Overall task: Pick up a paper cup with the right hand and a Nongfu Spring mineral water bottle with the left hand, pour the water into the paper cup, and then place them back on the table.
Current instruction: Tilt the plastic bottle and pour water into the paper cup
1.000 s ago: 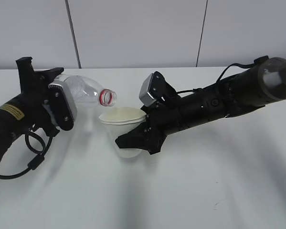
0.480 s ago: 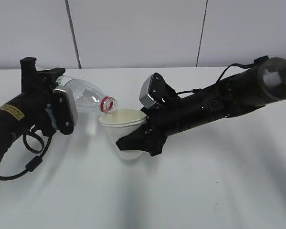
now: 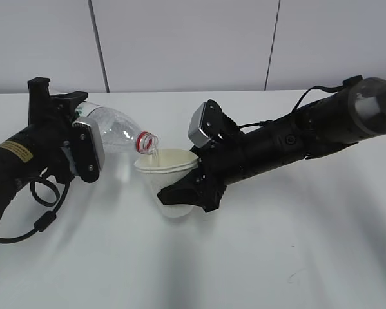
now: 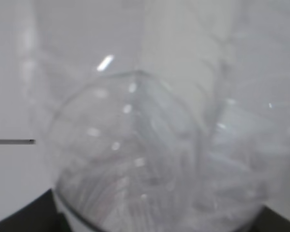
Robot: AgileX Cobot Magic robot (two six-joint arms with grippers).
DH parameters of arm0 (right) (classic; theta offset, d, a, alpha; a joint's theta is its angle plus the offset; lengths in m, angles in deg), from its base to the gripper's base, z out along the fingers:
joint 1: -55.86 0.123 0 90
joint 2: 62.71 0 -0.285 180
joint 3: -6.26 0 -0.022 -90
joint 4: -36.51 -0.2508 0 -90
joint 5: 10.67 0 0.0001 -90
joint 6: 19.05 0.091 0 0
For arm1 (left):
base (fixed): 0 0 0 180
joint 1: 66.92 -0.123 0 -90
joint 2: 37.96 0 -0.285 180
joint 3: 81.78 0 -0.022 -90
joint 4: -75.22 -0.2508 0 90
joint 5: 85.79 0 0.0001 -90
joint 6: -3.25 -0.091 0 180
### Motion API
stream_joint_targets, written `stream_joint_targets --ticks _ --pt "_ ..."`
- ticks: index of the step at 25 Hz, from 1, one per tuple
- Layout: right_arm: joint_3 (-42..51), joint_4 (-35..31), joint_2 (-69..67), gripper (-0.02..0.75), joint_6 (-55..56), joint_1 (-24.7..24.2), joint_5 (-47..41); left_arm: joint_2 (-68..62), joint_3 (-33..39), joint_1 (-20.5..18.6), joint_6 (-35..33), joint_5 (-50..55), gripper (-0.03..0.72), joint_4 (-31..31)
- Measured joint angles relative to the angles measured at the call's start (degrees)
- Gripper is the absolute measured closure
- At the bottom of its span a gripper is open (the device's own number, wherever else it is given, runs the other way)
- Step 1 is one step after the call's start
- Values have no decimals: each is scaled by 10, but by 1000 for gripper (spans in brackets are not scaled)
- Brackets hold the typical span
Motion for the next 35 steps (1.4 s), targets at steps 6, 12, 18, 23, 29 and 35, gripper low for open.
stream_joint_targets --ticks 6,12,18,23,29,35 --pt "0 1 0 294 1 0 0 0 0 0 -6 0 276 5" --pt "0 6 0 294 5 0 0 0 0 0 -19 0 276 12" --pt "0 8 0 294 5 0 0 0 -13 0 -19 -2 276 17" --pt "0 9 0 294 5 0 1 0 -13 0 -19 -2 276 17" --pt "0 9 0 294 5 0 1 0 -13 0 -21 -2 276 18" --pt "0 9 0 294 5 0 1 0 -13 0 -32 -2 276 19"
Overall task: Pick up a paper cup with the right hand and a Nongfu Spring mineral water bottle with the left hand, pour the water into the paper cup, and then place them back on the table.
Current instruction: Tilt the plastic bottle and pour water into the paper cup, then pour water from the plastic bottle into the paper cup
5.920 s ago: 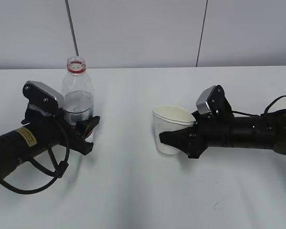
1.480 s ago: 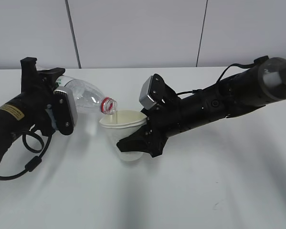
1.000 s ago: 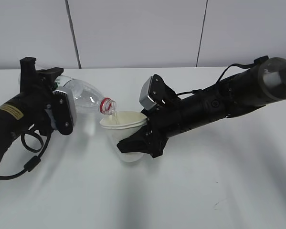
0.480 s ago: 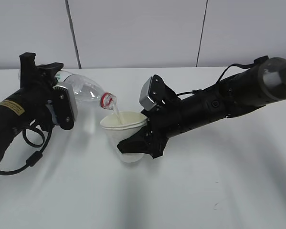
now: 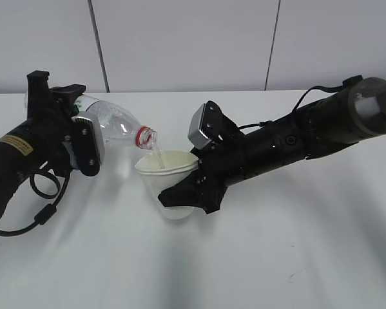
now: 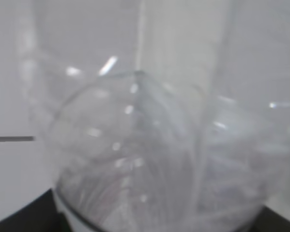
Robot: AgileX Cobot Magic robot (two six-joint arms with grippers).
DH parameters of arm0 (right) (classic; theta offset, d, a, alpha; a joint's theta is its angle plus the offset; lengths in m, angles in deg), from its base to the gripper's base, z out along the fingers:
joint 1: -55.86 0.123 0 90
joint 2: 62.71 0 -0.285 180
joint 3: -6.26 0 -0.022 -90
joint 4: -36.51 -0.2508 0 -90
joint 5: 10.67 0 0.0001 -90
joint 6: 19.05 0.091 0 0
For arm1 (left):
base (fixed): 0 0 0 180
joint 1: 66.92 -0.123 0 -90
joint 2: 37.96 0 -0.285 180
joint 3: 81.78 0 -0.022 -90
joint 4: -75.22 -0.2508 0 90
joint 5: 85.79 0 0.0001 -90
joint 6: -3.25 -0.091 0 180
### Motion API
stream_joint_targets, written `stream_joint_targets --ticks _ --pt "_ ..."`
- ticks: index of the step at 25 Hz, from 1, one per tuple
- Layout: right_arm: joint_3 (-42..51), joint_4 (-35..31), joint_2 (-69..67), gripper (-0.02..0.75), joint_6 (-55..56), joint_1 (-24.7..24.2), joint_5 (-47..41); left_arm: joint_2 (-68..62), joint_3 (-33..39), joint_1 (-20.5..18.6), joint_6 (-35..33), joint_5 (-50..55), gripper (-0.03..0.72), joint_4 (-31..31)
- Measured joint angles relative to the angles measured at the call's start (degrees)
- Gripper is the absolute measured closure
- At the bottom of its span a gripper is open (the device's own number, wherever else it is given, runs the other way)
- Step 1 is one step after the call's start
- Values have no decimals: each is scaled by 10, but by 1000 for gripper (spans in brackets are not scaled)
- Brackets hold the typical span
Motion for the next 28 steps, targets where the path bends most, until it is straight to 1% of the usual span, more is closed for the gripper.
stream_joint_targets --ticks 28 --pt "0 1 -1 294 0 0 -1 0 0 0 -6 -1 276 0"
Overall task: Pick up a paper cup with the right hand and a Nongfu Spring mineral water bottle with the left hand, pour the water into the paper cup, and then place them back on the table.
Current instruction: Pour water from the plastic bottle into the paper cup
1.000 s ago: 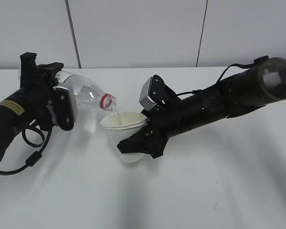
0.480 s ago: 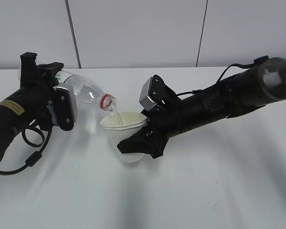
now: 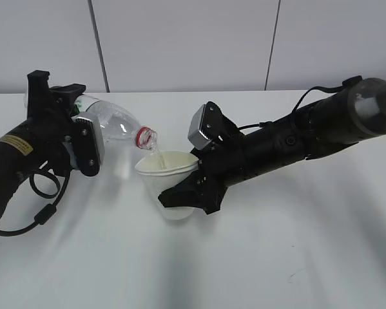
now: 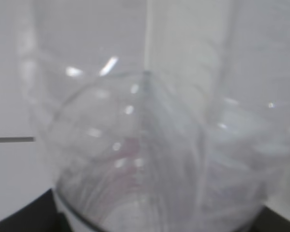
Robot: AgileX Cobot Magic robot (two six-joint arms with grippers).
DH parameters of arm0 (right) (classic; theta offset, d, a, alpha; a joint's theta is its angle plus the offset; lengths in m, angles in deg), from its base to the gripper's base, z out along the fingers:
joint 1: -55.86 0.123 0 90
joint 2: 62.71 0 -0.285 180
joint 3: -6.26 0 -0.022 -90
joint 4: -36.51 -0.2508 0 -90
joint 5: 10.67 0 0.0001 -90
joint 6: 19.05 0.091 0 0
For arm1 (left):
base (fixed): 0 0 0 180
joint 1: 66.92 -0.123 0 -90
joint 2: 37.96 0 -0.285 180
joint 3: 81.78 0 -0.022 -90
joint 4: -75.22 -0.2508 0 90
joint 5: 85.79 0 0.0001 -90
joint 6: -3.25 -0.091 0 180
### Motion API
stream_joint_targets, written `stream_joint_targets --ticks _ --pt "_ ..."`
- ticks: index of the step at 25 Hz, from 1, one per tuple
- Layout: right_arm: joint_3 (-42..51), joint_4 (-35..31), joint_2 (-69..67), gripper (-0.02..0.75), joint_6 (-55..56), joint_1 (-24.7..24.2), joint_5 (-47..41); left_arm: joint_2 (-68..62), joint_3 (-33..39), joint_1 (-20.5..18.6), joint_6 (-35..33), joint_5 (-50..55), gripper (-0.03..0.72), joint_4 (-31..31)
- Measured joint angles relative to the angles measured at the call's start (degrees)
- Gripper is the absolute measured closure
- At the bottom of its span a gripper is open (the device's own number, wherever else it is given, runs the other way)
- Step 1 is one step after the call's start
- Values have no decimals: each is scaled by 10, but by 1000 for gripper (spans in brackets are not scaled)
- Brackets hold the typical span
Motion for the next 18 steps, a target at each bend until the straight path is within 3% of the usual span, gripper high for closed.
stream_joint_targets --ticks 18 --pt "0 0 0 295 0 0 0 0 0 0 0 -1 276 0"
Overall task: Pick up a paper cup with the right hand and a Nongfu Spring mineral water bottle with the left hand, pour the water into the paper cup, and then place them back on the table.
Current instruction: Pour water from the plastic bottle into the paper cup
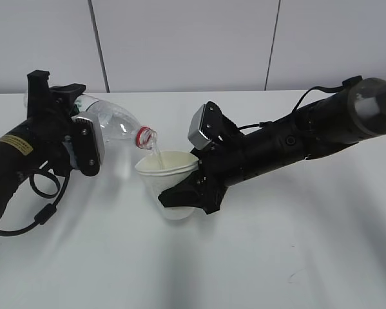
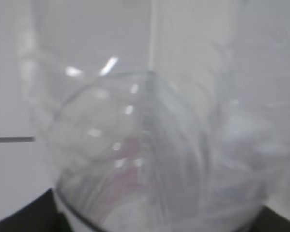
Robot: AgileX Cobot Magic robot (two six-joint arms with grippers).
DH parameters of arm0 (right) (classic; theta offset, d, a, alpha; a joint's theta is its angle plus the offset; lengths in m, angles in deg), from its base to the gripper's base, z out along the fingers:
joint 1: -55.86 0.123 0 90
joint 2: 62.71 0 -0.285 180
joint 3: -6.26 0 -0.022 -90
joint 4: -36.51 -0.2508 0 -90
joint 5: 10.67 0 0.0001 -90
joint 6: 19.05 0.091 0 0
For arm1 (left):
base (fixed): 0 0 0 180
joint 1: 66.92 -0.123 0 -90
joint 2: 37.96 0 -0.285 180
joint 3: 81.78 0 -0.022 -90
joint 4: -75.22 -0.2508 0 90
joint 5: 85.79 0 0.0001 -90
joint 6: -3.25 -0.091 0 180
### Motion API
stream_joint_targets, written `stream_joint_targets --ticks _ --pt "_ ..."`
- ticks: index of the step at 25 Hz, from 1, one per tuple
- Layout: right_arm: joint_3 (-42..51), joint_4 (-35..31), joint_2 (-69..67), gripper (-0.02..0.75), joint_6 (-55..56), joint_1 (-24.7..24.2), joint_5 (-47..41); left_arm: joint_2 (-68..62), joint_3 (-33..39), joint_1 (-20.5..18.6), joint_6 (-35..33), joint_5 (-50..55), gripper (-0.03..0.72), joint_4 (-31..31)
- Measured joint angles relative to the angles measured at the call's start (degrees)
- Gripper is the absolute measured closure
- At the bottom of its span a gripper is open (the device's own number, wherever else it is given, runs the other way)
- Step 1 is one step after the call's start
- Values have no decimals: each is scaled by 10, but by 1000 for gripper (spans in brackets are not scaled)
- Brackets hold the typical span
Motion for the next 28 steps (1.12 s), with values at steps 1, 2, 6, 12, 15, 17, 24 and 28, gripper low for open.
stream_joint_targets --ticks 1,2,6,12,15,17,24,28 --pt "0 0 0 295 0 0 0 0 0 0 0 0 276 0" --pt "0 0 0 294 0 0 0 0 0 0 0 0 276 0" --pt "0 0 0 295 0 0 0 0 0 0 0 0 276 0" --pt "0 0 0 295 0 0 0 0 0 0 0 0 276 0" --pt "0 0 0 295 0 0 0 0 -1 0 0 0 276 0" --pt "0 0 0 295 0 0 0 0 -1 0 0 0 276 0" --pt "0 0 0 295 0 0 0 0 -3 0 0 0 276 0" --pt "0 0 0 295 0 0 0 0 -3 0 0 0 276 0"
